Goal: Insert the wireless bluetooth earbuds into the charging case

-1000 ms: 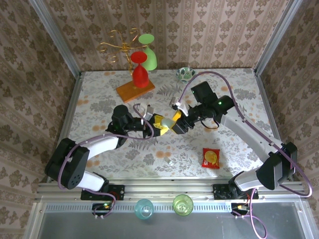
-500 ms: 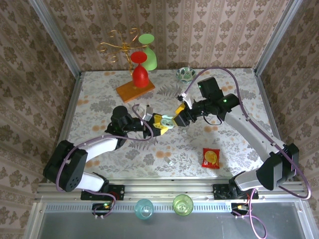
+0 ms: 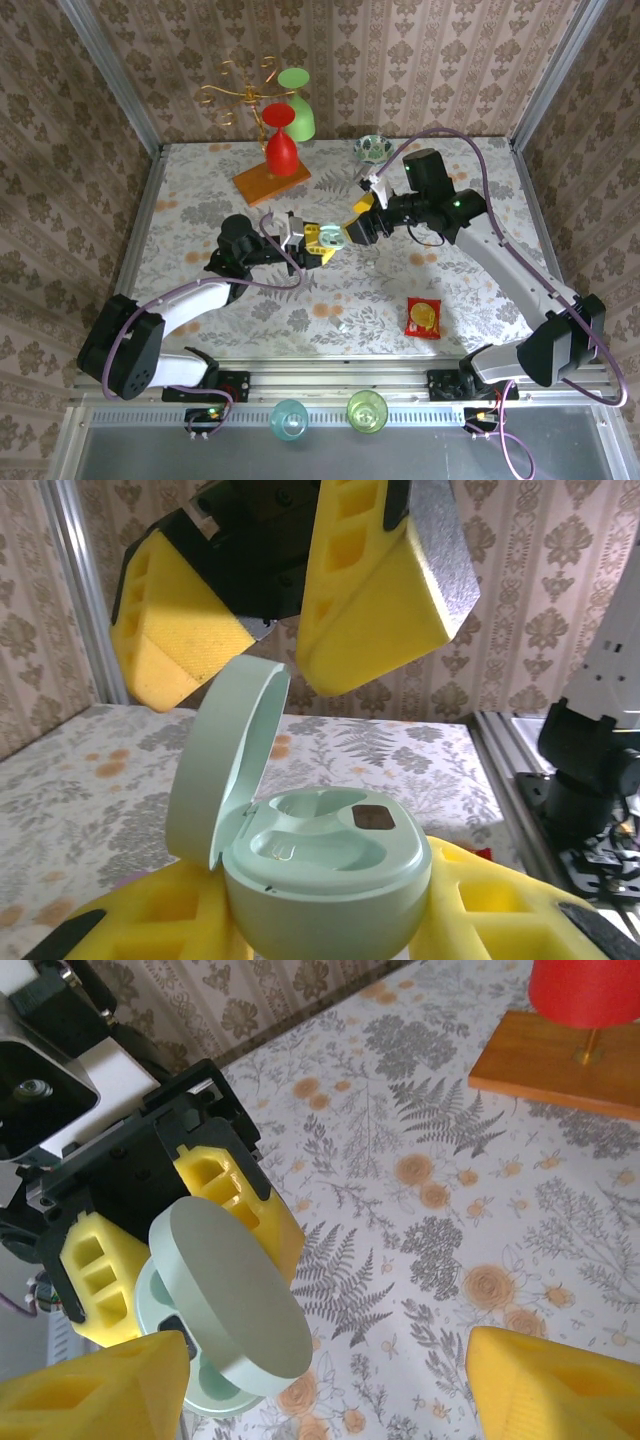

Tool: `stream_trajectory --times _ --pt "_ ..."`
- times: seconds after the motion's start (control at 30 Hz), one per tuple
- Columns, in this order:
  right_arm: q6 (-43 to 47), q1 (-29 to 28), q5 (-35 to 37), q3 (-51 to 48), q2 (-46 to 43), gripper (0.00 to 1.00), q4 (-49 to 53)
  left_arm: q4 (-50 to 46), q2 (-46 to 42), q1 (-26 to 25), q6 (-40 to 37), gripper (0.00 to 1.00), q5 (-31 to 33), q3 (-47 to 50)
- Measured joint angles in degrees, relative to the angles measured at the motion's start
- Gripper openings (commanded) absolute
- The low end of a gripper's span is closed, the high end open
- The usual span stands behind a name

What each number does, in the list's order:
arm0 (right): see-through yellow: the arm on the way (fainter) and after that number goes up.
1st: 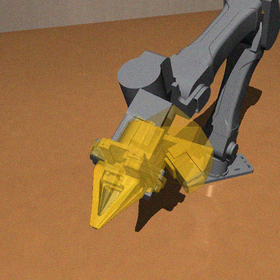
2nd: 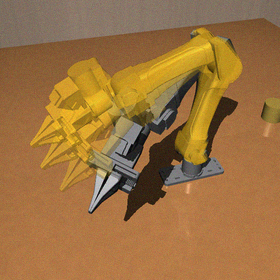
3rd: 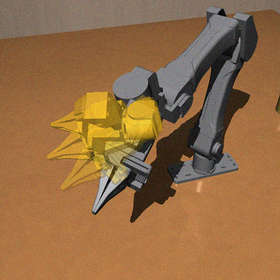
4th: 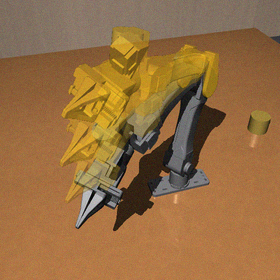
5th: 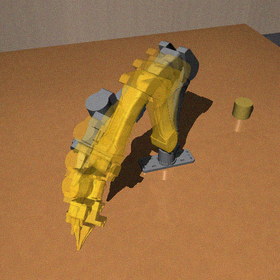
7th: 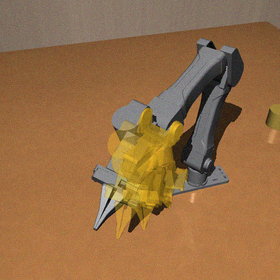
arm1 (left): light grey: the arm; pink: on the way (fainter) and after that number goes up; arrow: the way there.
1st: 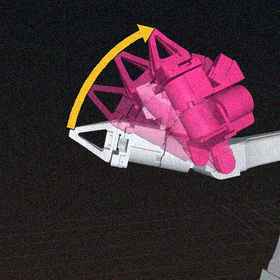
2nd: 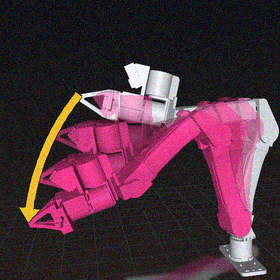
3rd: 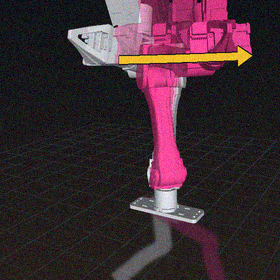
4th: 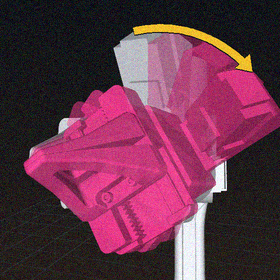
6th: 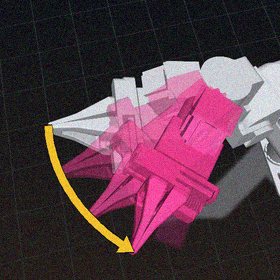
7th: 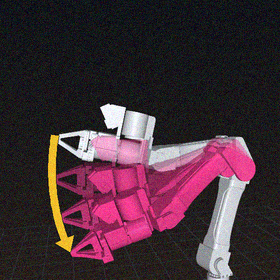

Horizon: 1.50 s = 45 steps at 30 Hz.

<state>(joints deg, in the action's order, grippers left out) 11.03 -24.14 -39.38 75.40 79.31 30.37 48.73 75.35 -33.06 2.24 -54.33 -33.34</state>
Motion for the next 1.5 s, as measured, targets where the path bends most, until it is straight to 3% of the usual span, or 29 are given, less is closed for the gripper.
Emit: stream_trajectory --times 0.37,0.9,1.13,1.3,1.43,1.5 --pt "-0.70 0.00 -1.29 -0.81 -0.20 0.51 -4.63 0.09 0.00 -0.35 1.11 0.03 0.13 0.00" --pt "5.64 -1.20 -2.97 -6.03 -0.20 0.50 -8.15 2.64 0.17 -0.44 7.58 0.03 -1.44 -0.24" --pt "7.30 -1.42 -4.98 -6.27 -0.20 0.17 -9.22 4.09 0.87 -0.59 9.79 0.04 -1.14 -0.44" --pt "8.96 -1.03 -6.69 -6.25 -0.20 0.00 -8.72 5.07 1.20 -0.72 10.69 0.10 -2.12 -0.46" --pt "10.08 -1.03 -6.93 -6.25 -0.31 0.00 -8.70 5.40 1.31 -0.72 10.71 0.19 -2.47 -0.48" --pt "10.10 -1.03 -6.91 -6.25 -0.59 0.00 -8.70 5.75 1.36 -0.72 10.71 0.29 -2.51 -0.48"
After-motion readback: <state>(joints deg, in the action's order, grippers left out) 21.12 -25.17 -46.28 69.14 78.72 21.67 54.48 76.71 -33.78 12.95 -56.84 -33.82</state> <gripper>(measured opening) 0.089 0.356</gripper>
